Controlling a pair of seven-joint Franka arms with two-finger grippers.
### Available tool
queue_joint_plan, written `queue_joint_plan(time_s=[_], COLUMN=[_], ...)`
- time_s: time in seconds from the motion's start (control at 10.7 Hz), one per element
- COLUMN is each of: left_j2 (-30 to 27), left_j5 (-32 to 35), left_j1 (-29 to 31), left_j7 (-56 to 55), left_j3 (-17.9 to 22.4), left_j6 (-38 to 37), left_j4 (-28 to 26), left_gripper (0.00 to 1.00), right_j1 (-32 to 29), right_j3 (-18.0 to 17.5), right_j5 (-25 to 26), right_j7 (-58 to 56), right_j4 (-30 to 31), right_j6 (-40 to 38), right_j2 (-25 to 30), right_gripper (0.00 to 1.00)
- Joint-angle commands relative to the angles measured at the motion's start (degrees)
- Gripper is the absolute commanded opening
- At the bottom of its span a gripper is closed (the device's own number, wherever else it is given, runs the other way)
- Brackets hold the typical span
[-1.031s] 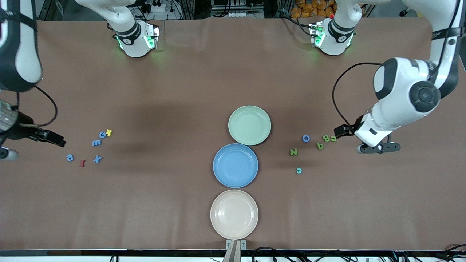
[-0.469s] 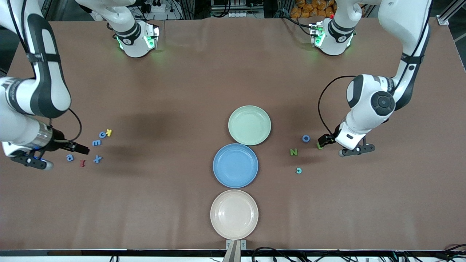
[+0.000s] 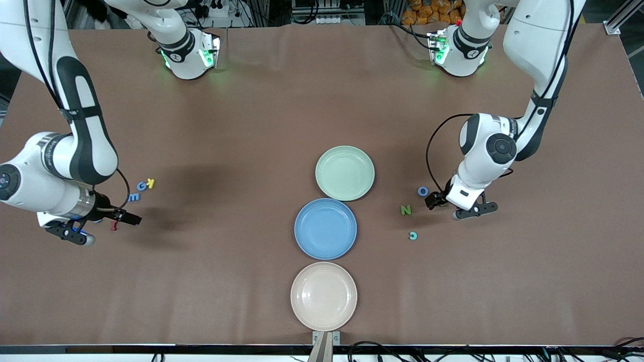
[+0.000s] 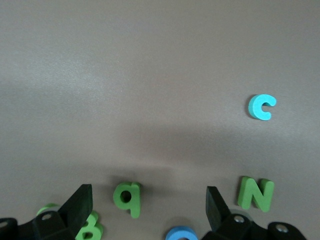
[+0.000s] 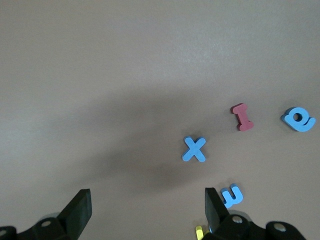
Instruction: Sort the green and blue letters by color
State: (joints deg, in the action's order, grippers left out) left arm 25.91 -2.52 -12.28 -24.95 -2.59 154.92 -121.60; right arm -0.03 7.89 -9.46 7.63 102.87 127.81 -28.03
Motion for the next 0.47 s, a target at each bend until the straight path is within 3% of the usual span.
queue_joint_plan(time_s=[0.0,0.38], left_j2=[1.9,3.5], left_j5=[-0.6,-0.6], left_j1=[0.9,0.9], left_j7=[0.7,1.3], left_j3=[0.1,0.1], left_j6=[2.7,2.7], left_j4=[-0.2,-0.2], left_gripper=[1.00,1.00], right_j1=[-0.8,-2.3], right_j3=[-0.3,-0.4], right_j5=[-1.1,-1.2], right_j7=[0.4,0.4], right_j4=[0.0,0.0], right_j6=[3.2,7.0], right_j2=[-3.7,-7.7], right_gripper=[1.00,1.00])
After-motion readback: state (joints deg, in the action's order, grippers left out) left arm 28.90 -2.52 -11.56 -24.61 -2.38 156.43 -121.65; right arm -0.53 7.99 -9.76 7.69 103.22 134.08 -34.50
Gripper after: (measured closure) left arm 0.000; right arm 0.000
